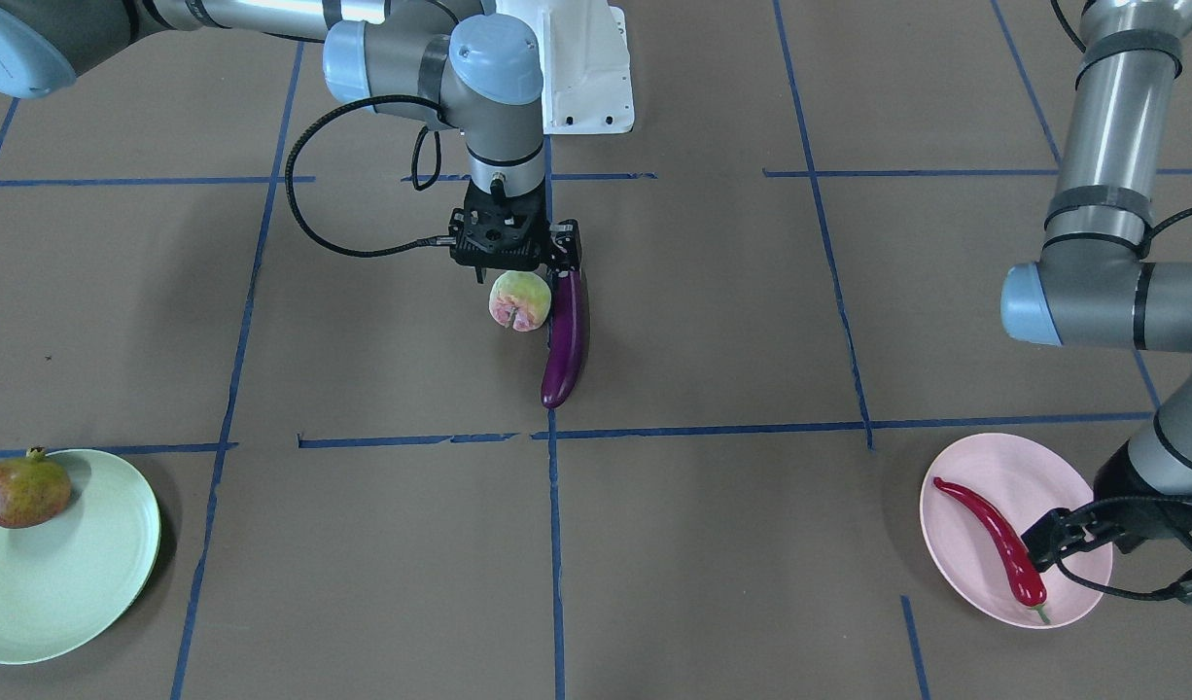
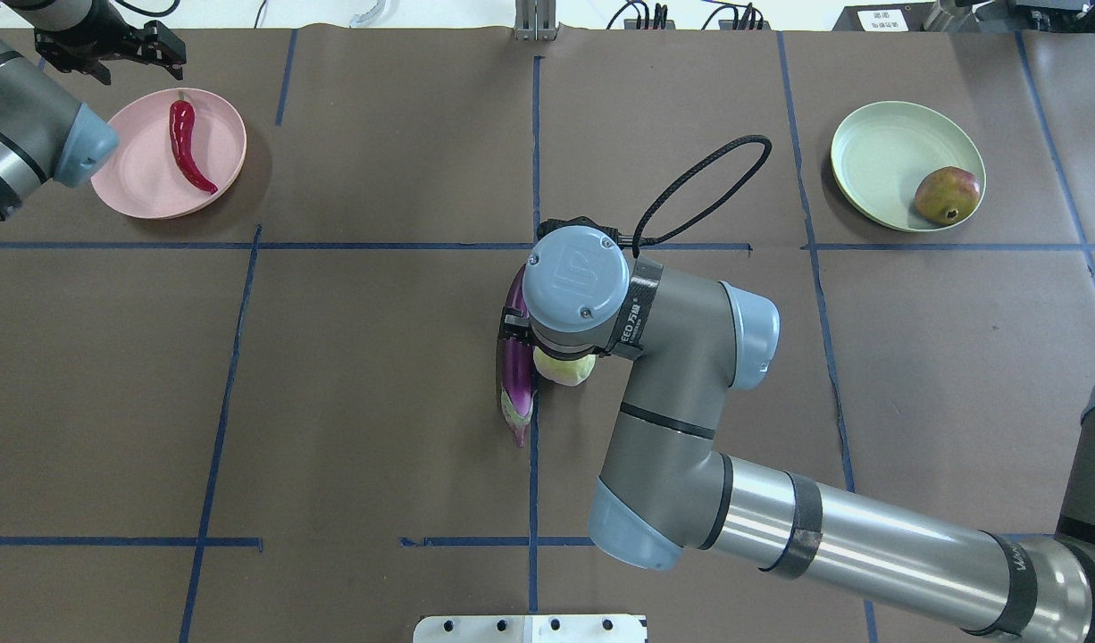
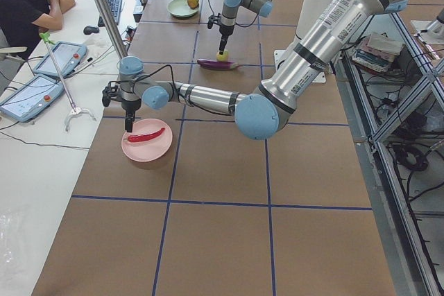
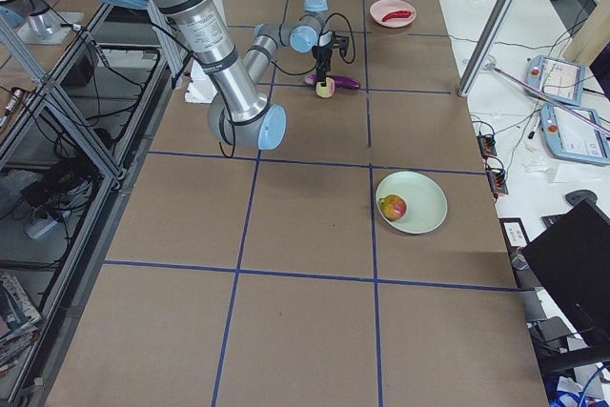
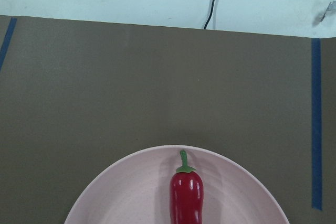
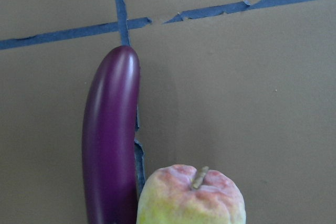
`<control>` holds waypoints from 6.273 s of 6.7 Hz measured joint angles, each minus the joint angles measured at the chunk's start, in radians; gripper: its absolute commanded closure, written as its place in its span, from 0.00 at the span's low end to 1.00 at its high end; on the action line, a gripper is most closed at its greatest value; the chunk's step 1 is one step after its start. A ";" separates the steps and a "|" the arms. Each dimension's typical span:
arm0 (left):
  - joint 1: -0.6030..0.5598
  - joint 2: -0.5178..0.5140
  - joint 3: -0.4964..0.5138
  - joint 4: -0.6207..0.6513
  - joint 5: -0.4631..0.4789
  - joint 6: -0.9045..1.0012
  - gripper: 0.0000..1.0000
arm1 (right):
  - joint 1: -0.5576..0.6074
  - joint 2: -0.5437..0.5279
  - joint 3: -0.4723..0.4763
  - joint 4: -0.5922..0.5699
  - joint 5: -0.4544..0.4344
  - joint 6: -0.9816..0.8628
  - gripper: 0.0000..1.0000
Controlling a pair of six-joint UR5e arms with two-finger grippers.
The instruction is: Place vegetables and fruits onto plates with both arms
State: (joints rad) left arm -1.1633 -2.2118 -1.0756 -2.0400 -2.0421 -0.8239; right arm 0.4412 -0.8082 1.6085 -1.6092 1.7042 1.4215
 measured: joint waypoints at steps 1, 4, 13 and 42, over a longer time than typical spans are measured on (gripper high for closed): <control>0.000 0.004 -0.014 0.000 -0.008 -0.009 0.00 | -0.002 0.007 -0.025 0.002 -0.017 0.000 0.00; 0.003 0.008 -0.042 0.005 -0.022 -0.042 0.00 | -0.011 0.021 -0.066 0.006 -0.037 0.000 0.10; 0.350 -0.048 -0.256 0.004 0.017 -0.364 0.00 | 0.244 -0.120 0.113 -0.005 0.039 -0.165 0.95; -0.022 -0.035 0.203 -0.028 -0.088 -0.009 0.32 | 0.838 -0.769 0.260 0.265 0.665 -0.935 0.00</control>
State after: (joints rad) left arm -1.1855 -2.2466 -0.8728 -2.0684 -2.1300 -0.8328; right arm 1.2794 -1.5769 1.8686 -1.3438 2.3695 0.4866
